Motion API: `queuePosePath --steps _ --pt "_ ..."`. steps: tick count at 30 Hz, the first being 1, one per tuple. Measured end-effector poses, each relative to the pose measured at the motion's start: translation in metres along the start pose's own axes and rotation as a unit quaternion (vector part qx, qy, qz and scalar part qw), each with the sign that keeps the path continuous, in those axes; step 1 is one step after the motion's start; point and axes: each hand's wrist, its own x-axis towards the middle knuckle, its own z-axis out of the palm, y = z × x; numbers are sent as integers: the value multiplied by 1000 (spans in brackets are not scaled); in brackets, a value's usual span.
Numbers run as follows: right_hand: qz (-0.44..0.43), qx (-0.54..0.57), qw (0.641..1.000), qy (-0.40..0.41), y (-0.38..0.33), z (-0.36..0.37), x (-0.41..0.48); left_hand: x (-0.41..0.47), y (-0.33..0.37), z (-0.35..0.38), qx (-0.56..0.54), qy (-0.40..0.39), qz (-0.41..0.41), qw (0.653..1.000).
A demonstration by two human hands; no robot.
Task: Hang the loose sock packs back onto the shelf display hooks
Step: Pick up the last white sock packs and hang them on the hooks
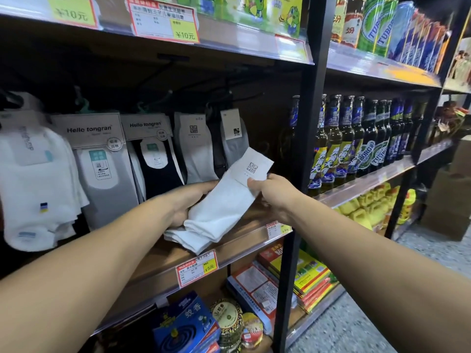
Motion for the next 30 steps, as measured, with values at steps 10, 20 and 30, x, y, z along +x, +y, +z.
queuePosePath --steps 10,20,30 --pt "-37 120 991 -55 -25 -6 -24 -19 18 -14 -16 132 125 983" --pt "-71 171 981 -64 -60 -35 -53 -59 58 -18 -9 175 252 952" --pt "-104 129 986 4 -57 -34 -61 -66 58 7 17 140 231 963"
